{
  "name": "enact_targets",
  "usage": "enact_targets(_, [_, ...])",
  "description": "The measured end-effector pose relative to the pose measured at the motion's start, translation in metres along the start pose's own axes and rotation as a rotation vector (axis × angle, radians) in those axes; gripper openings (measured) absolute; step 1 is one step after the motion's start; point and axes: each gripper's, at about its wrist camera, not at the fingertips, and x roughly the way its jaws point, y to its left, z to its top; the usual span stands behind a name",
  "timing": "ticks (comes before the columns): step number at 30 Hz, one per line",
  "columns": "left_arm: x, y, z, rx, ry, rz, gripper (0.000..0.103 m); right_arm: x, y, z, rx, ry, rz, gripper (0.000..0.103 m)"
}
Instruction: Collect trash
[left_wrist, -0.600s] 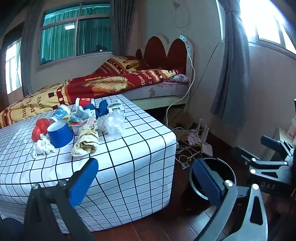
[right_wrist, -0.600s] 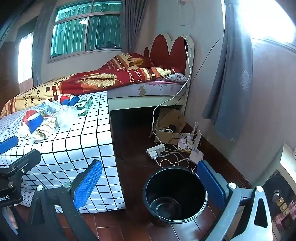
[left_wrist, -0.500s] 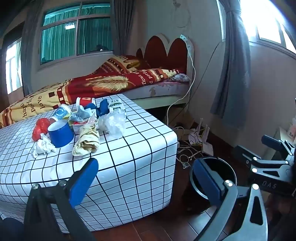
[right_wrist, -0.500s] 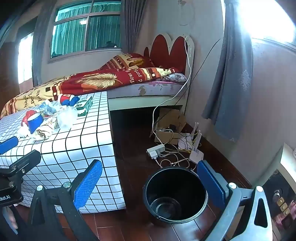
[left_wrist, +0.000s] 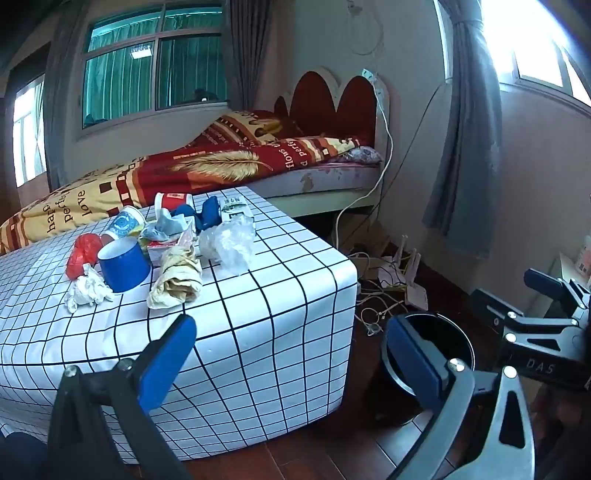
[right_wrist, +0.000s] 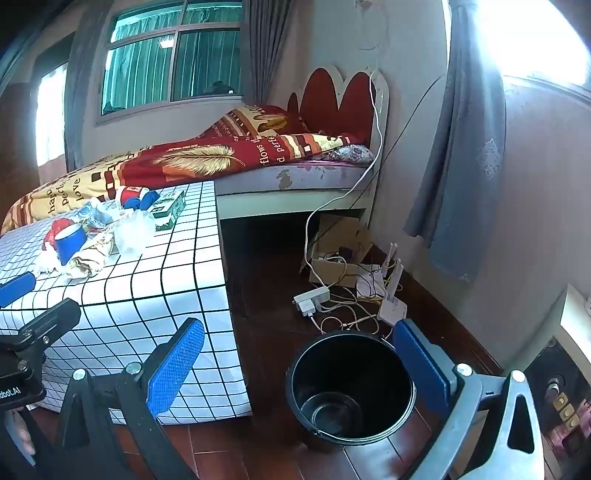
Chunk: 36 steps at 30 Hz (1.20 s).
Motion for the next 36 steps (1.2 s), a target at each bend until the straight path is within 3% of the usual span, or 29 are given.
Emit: enact_targets(36, [-0.005, -0.002, -0.002, -0.002, -0.020, 0.008, 0.103, -0.015, 0.002, 0.004, -0.020, -0.065, 0.019, 0.103])
